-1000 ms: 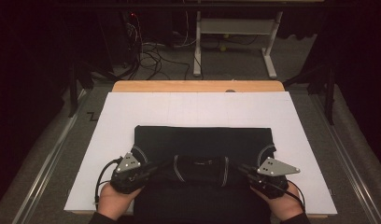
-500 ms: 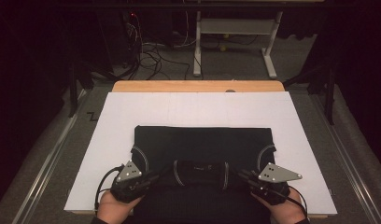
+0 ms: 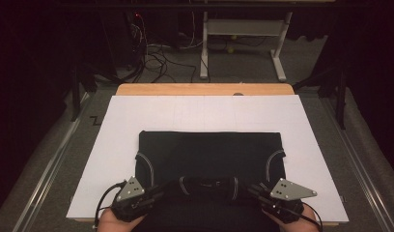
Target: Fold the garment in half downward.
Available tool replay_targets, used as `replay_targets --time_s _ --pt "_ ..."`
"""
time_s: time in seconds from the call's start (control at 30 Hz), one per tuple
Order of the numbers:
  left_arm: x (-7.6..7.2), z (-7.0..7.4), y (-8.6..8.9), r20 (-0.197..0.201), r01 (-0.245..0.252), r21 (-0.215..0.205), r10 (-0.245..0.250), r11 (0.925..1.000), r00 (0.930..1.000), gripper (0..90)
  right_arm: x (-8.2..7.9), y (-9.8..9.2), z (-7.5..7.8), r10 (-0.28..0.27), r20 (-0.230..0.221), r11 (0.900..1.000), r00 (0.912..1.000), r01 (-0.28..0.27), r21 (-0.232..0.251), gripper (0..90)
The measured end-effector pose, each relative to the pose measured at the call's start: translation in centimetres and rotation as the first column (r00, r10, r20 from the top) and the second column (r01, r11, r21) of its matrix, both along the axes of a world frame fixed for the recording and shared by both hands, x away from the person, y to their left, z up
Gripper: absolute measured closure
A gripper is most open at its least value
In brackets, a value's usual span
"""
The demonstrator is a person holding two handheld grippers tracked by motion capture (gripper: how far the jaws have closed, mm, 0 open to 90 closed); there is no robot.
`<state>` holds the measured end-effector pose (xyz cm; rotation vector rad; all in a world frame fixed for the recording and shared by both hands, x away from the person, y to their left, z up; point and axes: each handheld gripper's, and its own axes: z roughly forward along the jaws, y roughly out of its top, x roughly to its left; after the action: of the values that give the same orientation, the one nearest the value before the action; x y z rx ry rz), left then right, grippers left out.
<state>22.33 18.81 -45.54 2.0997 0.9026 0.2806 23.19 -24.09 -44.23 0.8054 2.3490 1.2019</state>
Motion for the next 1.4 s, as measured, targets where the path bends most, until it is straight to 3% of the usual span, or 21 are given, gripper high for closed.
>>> replay_targets --time_s 0.33,0.5,0.77,0.93,1.17,1.4 --pt "-2.1 0.1 0.5 -0.002 0.013 -0.022 -0.013 0.9997 0.9999 57.4 -1.7 -0.5 -0.3 0.015 -0.017 1.0 0.9997 -0.015 -0.013 81.3" --pt "-2.8 0.1 0.8 -0.002 0.014 -0.03 -0.014 0.9995 0.9999 54.8 -2.3 -1.1 -0.3 0.01 -0.039 1.0 0.9992 -0.009 0.022 73.0" --pt "-3.6 0.8 1.2 0.056 0.029 -0.088 -0.024 0.9957 0.9981 48.5 -2.8 -1.6 0.2 -0.012 -0.016 0.998 0.9998 0.013 0.063 67.7" --pt "-3.2 0.4 1.4 0.042 0.005 -0.075 -0.002 0.9972 0.9991 45.6 -2.5 -1.7 0.0 -0.036 -0.016 0.997 0.9992 0.037 0.068 63.2" --pt "-2.3 -0.2 2.3 0.031 -0.017 -0.096 0.02 0.9953 0.9993 41.6 -1.9 -1.8 -0.7 -0.062 -0.027 0.995 0.9977 0.064 0.081 56.1" --pt "-1.2 -0.5 3.8 0.047 -0.081 -0.095 0.085 0.9922 0.9952 29.7 -1.1 -2.3 -1.2 -0.113 -0.024 0.988 0.9933 0.115 0.099 38.2"
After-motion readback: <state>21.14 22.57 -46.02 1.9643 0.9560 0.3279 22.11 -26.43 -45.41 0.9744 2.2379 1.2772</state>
